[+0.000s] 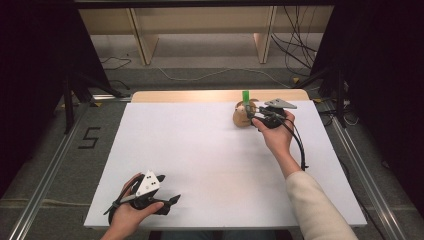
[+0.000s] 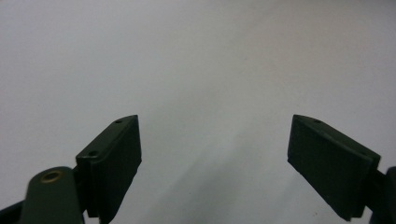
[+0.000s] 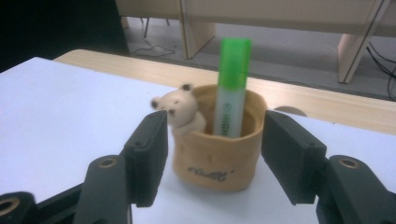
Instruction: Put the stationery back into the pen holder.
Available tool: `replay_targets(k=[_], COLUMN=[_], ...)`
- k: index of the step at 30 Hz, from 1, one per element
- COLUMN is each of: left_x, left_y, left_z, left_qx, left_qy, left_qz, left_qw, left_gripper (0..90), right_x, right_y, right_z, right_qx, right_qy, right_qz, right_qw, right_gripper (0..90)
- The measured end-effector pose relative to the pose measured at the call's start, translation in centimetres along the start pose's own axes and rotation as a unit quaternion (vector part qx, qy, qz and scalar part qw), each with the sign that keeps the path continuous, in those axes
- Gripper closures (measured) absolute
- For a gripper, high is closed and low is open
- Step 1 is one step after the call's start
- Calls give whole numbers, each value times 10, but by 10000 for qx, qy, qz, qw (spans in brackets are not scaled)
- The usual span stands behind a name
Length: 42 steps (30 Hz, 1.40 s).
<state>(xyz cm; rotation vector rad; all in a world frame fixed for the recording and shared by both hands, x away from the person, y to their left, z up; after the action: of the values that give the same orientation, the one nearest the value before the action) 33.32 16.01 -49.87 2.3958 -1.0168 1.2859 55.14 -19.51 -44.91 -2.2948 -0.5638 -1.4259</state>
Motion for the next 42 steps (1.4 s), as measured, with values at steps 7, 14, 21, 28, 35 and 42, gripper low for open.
replay_targets(k=[7, 14, 21, 28, 35, 42], left_x=[0, 0, -1, -1, -1, -1], left_y=[0, 1, 0, 0, 0, 0], left_z=[0, 1, 2, 2, 2, 2], left_qx=[15, 23, 36, 40, 39, 40], left_qy=[1, 0, -15, -24, -65, -37], left_qz=[-19, -37, -40, -39, -15, -47], left_qw=[10000, 10000, 10000, 10000, 10000, 10000], left_gripper=[174, 174, 173, 173, 173, 171], right_x=[-9, -22, -32, -42, -55, -75], right_y=[-12, -19, -26, -30, -33, -39], right_z=[-19, -36, -51, -66, -82, -104], right_qx=[180, 351, 490, 594, 680, 803], right_qy=[-153, -321, -471, -581, -683, -767], right_qz=[-95, -63, -155, -209, -232, -317], right_qw=[9997, 9988, 9976, 9963, 9951, 9933], right_gripper=[380, 357, 343, 339, 332, 327])
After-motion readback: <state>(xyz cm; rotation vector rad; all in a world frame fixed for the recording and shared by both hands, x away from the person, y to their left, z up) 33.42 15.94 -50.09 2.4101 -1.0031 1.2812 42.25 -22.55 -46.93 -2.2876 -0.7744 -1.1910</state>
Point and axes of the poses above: each handheld gripper's, and its own axes: z roughly forward along the jaws, x roughly out of its top, y roughly to its right, the point moved 4 cm from there along z, roughly forward along the jaws, and after that the axes turned 6 degrees about x, right-handed, at the moved point
